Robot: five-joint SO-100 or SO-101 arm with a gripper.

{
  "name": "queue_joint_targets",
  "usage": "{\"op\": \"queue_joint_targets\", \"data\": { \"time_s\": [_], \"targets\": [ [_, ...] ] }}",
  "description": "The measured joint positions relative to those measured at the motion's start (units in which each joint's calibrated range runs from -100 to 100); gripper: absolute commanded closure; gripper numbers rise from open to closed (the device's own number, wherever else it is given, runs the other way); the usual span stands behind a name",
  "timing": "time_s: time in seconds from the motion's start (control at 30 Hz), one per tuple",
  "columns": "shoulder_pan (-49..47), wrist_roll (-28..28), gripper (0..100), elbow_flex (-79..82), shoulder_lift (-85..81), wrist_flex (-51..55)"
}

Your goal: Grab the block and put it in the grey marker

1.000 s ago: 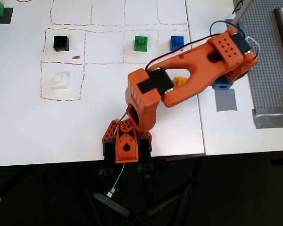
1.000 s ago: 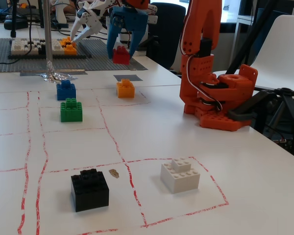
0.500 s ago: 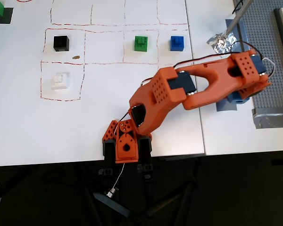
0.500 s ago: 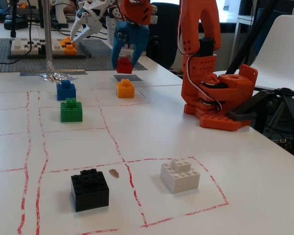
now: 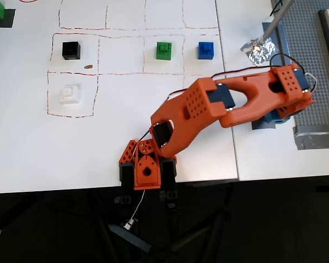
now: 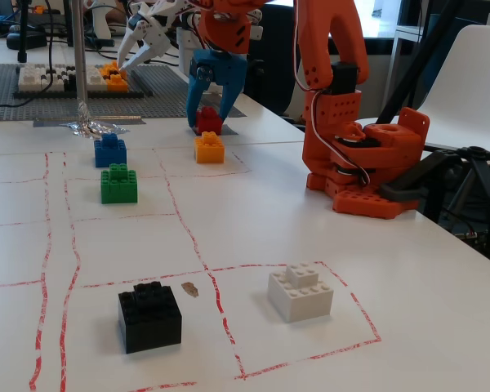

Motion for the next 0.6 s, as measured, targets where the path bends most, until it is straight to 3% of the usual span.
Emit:
{"op": "queue_joint_targets", "data": {
  "time_s": [0.43,0.6],
  "targets": [
    [3.29,2.49,73,-0.09,0.77,-0.72],
    [3.89,2.34,68,-0.09,0.77,-0.72]
  ]
}}
